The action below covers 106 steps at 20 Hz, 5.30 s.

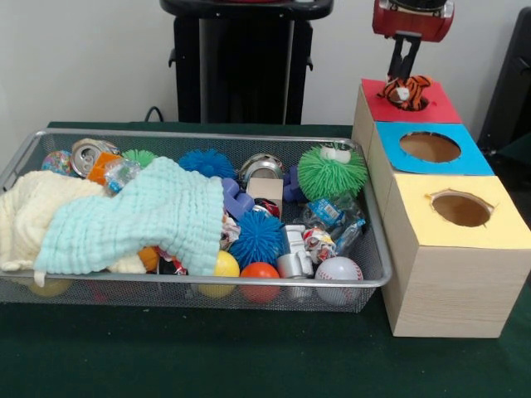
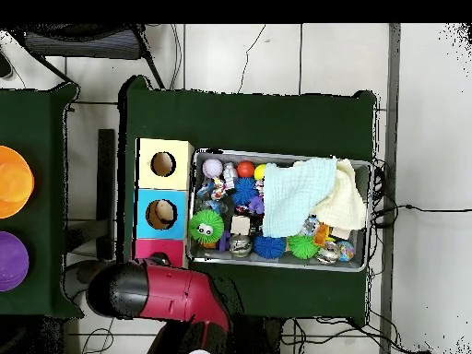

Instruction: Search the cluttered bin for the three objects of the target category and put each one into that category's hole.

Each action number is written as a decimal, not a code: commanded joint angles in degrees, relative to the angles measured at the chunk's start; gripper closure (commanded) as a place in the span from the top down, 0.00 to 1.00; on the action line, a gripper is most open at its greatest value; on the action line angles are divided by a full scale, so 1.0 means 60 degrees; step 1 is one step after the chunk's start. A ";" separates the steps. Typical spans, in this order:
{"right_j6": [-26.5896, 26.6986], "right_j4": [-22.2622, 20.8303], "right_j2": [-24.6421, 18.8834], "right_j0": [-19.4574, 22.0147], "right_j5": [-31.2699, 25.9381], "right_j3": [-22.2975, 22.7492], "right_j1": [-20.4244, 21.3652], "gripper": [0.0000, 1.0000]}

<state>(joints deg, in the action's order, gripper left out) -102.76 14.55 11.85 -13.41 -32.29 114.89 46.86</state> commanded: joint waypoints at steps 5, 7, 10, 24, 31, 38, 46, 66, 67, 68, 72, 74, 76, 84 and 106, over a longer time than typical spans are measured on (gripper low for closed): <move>-0.1877 0.0360 -0.0351 0.0454 -0.0543 0.0465 0.0035 0.00; -0.1878 0.0482 -0.0508 0.0514 -0.0018 0.0638 -0.0041 0.00; -0.1909 0.0633 -0.0757 0.0571 0.0658 0.0884 -0.0173 0.00; -0.2212 0.1403 -0.2218 0.1033 0.2951 0.1683 -0.1058 0.00; -0.2251 0.1568 -0.1950 0.0700 0.1859 0.1547 -0.0912 0.00; -0.2221 0.1310 -0.1309 0.0526 0.0545 0.1100 -0.0879 0.00; -0.2526 0.1096 -0.0881 0.0176 -0.0906 0.0932 -0.0705 0.00; -0.2274 0.2836 -0.5387 0.3049 0.4877 0.3185 -0.1129 0.00; -0.2342 0.2755 -0.5349 0.3008 0.4838 0.3183 -0.1075 0.00; -0.2313 0.2723 -0.5210 0.2921 0.4699 0.3121 -0.1031 0.00; -0.2216 0.2743 -0.4108 0.2029 0.3685 0.2742 -0.0666 0.00; -0.2215 0.2730 -0.3604 0.1604 0.3245 0.2530 -0.0575 0.00; -0.2176 0.2697 -0.3290 0.1361 0.2993 0.2381 -0.0570 0.00; -0.2494 0.1880 -0.1107 0.0018 0.0179 0.1012 -0.0240 0.00; -0.1557 0.1773 -0.0473 -0.0422 0.0334 0.0200 -0.0203 1.00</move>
<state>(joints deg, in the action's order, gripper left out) -102.76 28.28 10.97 -15.63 -28.76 118.49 47.01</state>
